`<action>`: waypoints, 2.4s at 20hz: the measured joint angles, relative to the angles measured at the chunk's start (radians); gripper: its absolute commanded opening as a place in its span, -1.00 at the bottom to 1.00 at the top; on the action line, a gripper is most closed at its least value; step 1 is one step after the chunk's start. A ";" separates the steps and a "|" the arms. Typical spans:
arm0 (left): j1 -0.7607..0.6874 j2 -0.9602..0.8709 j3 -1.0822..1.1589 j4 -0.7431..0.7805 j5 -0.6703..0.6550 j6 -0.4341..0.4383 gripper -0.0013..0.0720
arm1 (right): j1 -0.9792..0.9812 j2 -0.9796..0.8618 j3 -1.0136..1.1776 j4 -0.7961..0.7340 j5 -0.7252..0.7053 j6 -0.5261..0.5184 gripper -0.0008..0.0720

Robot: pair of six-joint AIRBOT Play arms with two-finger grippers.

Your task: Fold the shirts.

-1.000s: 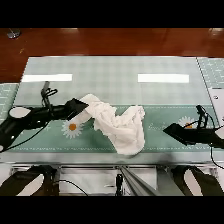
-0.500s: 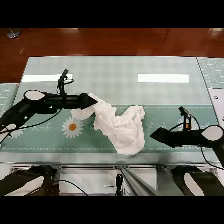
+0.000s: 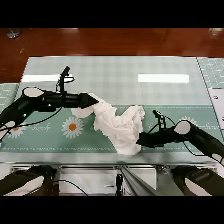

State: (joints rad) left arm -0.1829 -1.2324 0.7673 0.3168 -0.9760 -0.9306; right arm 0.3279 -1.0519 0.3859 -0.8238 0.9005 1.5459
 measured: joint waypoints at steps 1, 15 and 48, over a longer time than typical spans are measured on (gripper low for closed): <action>0.003 0.000 0.001 0.000 -0.003 0.000 -0.92 | 0.008 -0.017 0.037 -0.010 -0.029 -0.012 -0.89; 0.303 0.321 0.765 0.366 0.047 -0.320 -0.92 | -0.213 0.019 1.590 -0.472 0.478 0.045 -0.89; 0.253 0.169 0.285 0.668 0.227 -0.498 -0.91 | -0.302 -0.163 0.832 -0.691 0.113 0.206 -0.89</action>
State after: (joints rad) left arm 0.0696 -1.0634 1.0527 0.9848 -0.7494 -1.4284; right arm 0.0261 -1.2144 1.2175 -1.5146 1.0130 1.7515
